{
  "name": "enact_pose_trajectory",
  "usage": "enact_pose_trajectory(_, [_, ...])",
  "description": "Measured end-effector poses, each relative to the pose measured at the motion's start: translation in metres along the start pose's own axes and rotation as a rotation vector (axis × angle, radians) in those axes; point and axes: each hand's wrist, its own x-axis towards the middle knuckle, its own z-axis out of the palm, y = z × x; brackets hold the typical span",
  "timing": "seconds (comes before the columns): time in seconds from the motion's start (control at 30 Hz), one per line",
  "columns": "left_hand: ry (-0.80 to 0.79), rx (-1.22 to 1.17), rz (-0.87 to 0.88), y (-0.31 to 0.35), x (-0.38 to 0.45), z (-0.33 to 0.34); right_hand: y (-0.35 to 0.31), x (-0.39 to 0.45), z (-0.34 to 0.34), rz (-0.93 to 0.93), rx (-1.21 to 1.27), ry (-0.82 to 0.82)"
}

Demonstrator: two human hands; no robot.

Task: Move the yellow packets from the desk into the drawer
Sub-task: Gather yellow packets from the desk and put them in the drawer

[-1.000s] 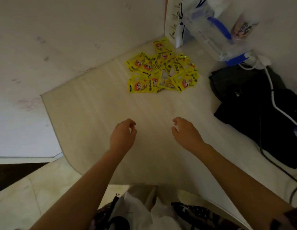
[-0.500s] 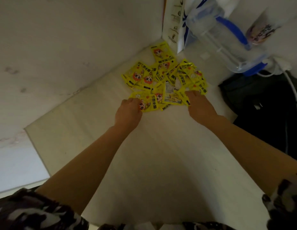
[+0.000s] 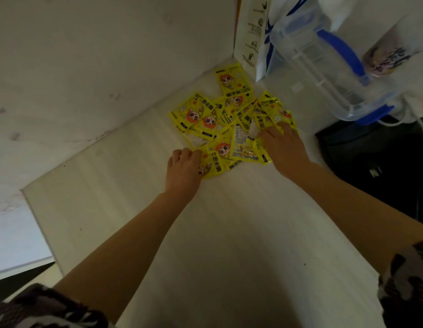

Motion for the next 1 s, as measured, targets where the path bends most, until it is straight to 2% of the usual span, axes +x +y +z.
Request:
enact_pose_trajectory(0.17, [-0.112,0.024,-0.044,0.0,-0.004,0.0,-0.005,-0.005,0.005,-0.072,-0.067,0.087])
enact_pose_trajectory(0.4, [-0.189,0.065,-0.071,0.005,-0.009,-0.002,-0.017,-0.017,0.004,-0.052,0.098,0.037])
enact_pose_trajectory(0.53, [-0.231,0.082,-0.036,0.008,-0.009,-0.006,-0.02,-0.02,-0.003,-0.039,0.156,-0.05])
enact_pose_trajectory(0.6, [-0.243,0.002,-0.06,0.006,-0.006,-0.009,-0.016,-0.02,-0.005,-0.005,0.264,-0.052])
enact_pose_trajectory(0.7, [-0.272,-0.3,-0.111,0.002,0.006,-0.022,-0.001,-0.013,-0.013,0.092,0.597,-0.009])
enact_pose_trajectory(0.77, [-0.219,-0.41,-0.103,-0.001,0.02,-0.033,0.01,-0.002,-0.016,0.172,0.736,0.061])
enact_pose_trajectory(0.87, [-0.07,-0.387,-0.108,-0.005,0.054,-0.052,0.025,0.019,-0.023,0.286,0.77,0.123])
enact_pose_trajectory(1.0, [0.011,-0.503,-0.174,-0.011,0.103,-0.073,0.035,0.047,-0.033,0.377,0.812,0.08])
